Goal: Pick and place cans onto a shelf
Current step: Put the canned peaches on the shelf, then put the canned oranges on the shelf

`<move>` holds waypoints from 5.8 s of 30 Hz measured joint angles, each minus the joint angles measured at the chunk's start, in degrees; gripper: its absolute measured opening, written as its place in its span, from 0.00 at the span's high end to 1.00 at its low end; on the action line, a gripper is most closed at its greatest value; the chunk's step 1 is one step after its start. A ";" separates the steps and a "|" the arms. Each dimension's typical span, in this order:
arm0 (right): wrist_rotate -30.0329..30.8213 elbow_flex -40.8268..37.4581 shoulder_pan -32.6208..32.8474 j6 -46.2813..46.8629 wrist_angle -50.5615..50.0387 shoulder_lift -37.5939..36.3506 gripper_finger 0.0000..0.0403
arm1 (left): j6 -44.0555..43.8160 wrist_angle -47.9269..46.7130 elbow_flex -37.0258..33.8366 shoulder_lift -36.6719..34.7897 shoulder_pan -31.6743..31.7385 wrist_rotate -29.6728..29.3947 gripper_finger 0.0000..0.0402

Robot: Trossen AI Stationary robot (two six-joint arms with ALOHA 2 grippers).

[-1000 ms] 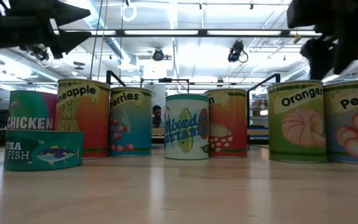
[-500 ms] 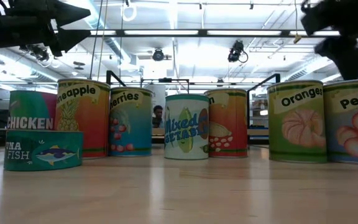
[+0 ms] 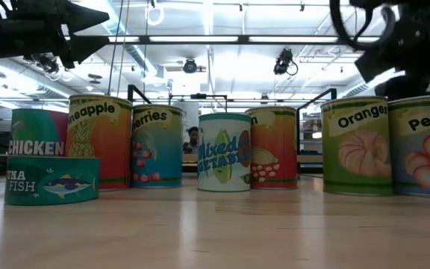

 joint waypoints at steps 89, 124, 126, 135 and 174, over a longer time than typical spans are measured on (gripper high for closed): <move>4.15 40.88 -61.09 -66.72 -7.26 21.50 0.18 | -6.19 -6.19 0.00 0.00 0.04 -0.03 0.02; 8.71 50.04 -57.23 -63.85 -12.02 21.41 0.07 | -4.32 -6.25 0.00 0.00 0.04 -0.21 0.02; 9.31 51.60 -56.17 -62.95 -12.15 21.41 0.07 | -4.31 -6.25 0.00 0.00 0.04 -0.44 0.02; 7.48 53.21 -45.09 -60.75 -12.17 21.41 0.07 | -4.32 -6.25 0.01 0.00 0.04 -0.45 0.02; 6.81 37.43 -6.06 -5.74 -25.54 16.26 0.08 | -1.68 -7.74 0.59 -0.02 -0.02 -0.83 0.02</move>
